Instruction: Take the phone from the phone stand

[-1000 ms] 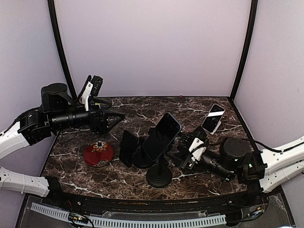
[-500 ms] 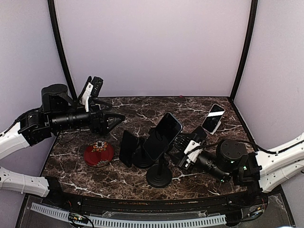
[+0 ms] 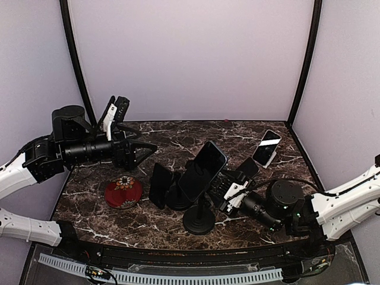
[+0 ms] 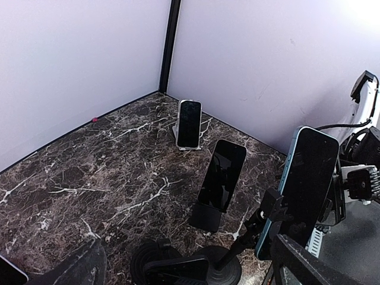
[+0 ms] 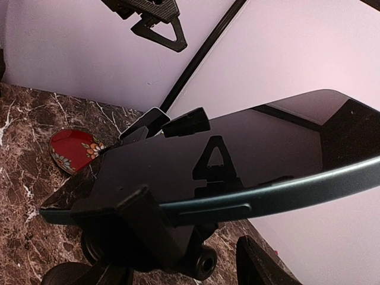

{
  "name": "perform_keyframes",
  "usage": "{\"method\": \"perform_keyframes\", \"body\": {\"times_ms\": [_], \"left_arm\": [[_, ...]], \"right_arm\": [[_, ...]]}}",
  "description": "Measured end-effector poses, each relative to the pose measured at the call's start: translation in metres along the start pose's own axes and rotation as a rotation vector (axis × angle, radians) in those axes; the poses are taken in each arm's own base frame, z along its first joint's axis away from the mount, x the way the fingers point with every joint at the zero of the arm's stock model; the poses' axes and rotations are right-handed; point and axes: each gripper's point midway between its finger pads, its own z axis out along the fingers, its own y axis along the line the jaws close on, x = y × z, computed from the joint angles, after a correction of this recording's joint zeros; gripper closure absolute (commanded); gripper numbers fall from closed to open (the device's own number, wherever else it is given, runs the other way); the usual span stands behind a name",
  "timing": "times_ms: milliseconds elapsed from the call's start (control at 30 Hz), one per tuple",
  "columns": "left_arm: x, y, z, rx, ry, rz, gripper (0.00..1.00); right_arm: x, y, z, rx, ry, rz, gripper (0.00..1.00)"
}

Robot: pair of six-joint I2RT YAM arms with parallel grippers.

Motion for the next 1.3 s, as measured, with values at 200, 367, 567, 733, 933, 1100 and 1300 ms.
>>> {"method": "perform_keyframes", "body": {"times_ms": [200, 367, 567, 733, 933, 1100, 1300], "left_arm": [[0.002, -0.005, 0.000, 0.012, 0.006, -0.001, 0.01], [0.005, -0.006, 0.001, 0.014, 0.017, -0.005, 0.01], [0.006, -0.006, 0.001, 0.010, 0.022, -0.015, 0.01], [0.007, -0.006, 0.002, 0.007, 0.026, -0.021, 0.01], [0.015, -0.013, 0.006, 0.017, 0.054, -0.017, 0.01], [0.021, -0.024, 0.006, 0.039, 0.074, -0.017, 0.01], [0.031, -0.035, 0.006, 0.050, 0.109, -0.013, 0.01]], "right_arm": [[-0.007, 0.000, 0.000, 0.031, -0.032, -0.046, 0.47], [-0.011, 0.006, -0.005, 0.032, -0.057, -0.089, 0.48], [-0.017, 0.011, -0.011, 0.031, -0.071, -0.137, 0.54], [-0.025, 0.010, -0.015, 0.058, -0.088, -0.170, 0.58], [-0.017, 0.013, -0.012, 0.086, -0.066, -0.221, 0.61], [-0.013, 0.013, -0.012, 0.107, -0.056, -0.245, 0.63], [-0.019, 0.007, -0.013, 0.134, -0.076, -0.239, 0.64]]}}
